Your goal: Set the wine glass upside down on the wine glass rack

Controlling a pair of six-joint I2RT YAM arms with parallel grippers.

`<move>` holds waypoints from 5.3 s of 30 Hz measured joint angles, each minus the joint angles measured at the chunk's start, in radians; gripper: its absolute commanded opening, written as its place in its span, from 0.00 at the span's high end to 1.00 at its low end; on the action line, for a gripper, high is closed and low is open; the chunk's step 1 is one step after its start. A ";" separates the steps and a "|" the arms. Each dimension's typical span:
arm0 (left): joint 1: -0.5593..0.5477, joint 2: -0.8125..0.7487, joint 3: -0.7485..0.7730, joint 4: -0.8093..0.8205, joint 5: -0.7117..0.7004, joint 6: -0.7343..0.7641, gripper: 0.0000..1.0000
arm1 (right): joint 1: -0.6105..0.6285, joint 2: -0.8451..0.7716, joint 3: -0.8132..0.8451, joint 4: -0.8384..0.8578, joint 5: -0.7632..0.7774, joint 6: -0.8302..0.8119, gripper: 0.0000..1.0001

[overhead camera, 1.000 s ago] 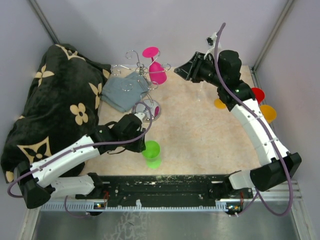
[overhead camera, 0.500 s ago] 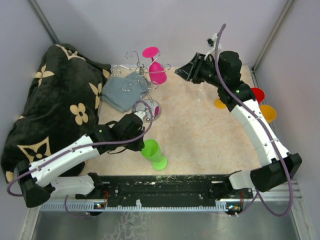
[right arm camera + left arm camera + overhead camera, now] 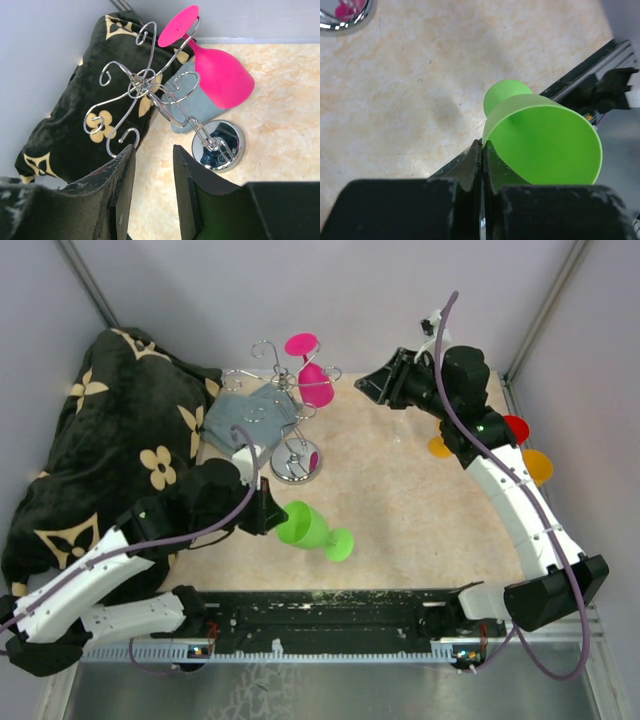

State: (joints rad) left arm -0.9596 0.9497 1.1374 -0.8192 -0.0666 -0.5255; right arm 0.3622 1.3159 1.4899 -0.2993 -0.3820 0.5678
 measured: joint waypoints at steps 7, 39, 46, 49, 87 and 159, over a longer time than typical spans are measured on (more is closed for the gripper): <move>0.000 -0.046 0.085 0.081 0.061 0.026 1.00 | 0.000 0.000 -0.004 0.009 0.000 0.000 0.63; 0.482 0.286 0.500 0.323 0.504 0.159 1.00 | -0.103 -0.267 -0.267 -0.007 0.195 -0.034 0.63; 0.624 0.288 0.436 0.574 0.779 0.019 1.00 | -0.103 -0.267 -0.273 0.019 0.141 -0.032 0.63; 0.716 0.279 0.330 0.776 0.903 -0.134 1.00 | -0.104 -0.267 -0.273 0.045 0.100 -0.019 0.69; 0.857 0.547 0.174 2.341 0.984 -1.429 1.00 | -0.089 0.199 -0.209 1.786 -0.435 1.253 0.61; 0.862 0.559 0.167 2.356 0.945 -1.499 0.55 | 0.212 0.268 -0.001 1.675 -0.438 1.176 1.00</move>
State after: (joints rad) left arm -0.0978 1.5089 1.3045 1.5368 0.8783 -2.0243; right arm 0.5743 1.5841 1.4891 1.3754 -0.8196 1.7443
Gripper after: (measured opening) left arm 0.228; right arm 0.022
